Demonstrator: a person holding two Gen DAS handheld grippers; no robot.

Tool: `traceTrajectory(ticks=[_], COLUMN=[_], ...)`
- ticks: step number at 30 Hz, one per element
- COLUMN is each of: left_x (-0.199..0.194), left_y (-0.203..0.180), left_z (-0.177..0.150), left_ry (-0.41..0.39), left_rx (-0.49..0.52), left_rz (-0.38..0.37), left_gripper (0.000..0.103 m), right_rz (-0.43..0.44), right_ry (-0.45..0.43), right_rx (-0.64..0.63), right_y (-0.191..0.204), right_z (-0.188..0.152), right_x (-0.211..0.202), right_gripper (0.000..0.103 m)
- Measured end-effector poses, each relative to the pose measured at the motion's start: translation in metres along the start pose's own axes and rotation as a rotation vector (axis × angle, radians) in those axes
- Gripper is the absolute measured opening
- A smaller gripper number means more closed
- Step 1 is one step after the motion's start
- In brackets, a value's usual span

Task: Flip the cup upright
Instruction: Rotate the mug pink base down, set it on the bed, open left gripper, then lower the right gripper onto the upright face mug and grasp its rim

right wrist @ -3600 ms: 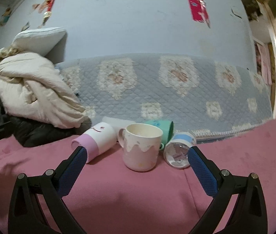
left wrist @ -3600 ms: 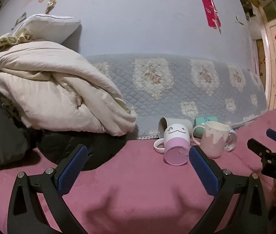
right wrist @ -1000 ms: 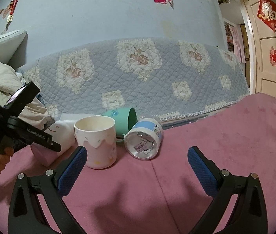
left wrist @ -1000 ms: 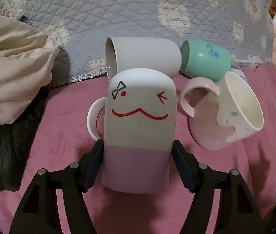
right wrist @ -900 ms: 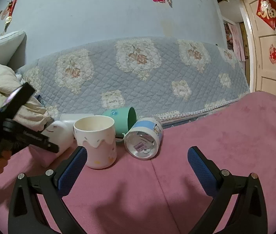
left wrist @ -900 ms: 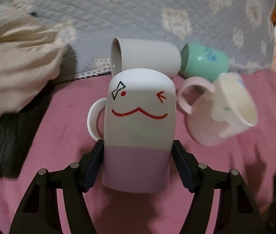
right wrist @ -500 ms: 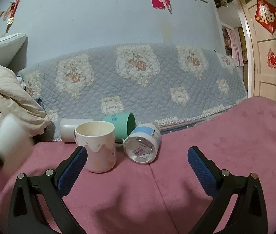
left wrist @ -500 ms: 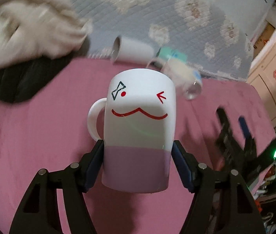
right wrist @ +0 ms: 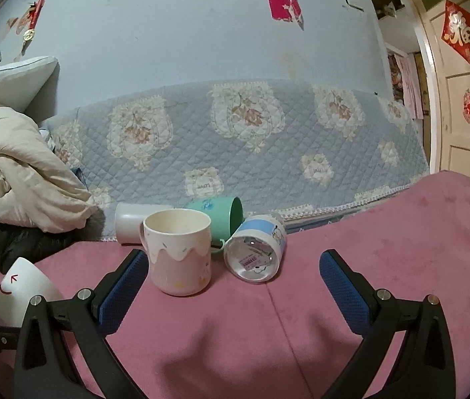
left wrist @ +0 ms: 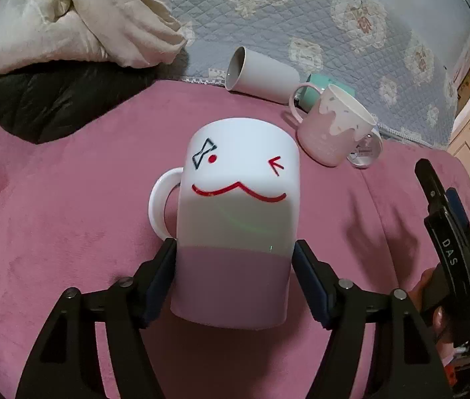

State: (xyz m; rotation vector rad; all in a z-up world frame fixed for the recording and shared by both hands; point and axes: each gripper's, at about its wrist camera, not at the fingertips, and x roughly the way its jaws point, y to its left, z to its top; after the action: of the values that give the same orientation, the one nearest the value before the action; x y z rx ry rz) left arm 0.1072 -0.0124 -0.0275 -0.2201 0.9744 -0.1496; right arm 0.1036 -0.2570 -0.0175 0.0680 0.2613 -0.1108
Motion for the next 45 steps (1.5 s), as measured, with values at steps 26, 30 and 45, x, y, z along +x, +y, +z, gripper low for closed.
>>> traceTrajectory(ticks=[26,30,45], left_x=[-0.102,-0.094,-0.111], left_y=[0.066,0.094,0.126], left_z=[-0.028,-0.015,-0.034], left_ry=[-0.904,-0.889,-0.985], left_rx=[0.267,0.170,0.033], left_rz=[0.078,0.020,-0.025], left_gripper=[0.103,0.103,0.103], right_rz=[0.124,0.243,0.320], right_ry=[0.015,0.152,0.720], right_rx=[0.079,0.074,0.089], right_y=[0.003,0.020,0.127], right_z=[-0.001,0.004,0.054], right_x=[-0.008,-0.006,0.050], right_gripper=[0.103,0.103,0.103])
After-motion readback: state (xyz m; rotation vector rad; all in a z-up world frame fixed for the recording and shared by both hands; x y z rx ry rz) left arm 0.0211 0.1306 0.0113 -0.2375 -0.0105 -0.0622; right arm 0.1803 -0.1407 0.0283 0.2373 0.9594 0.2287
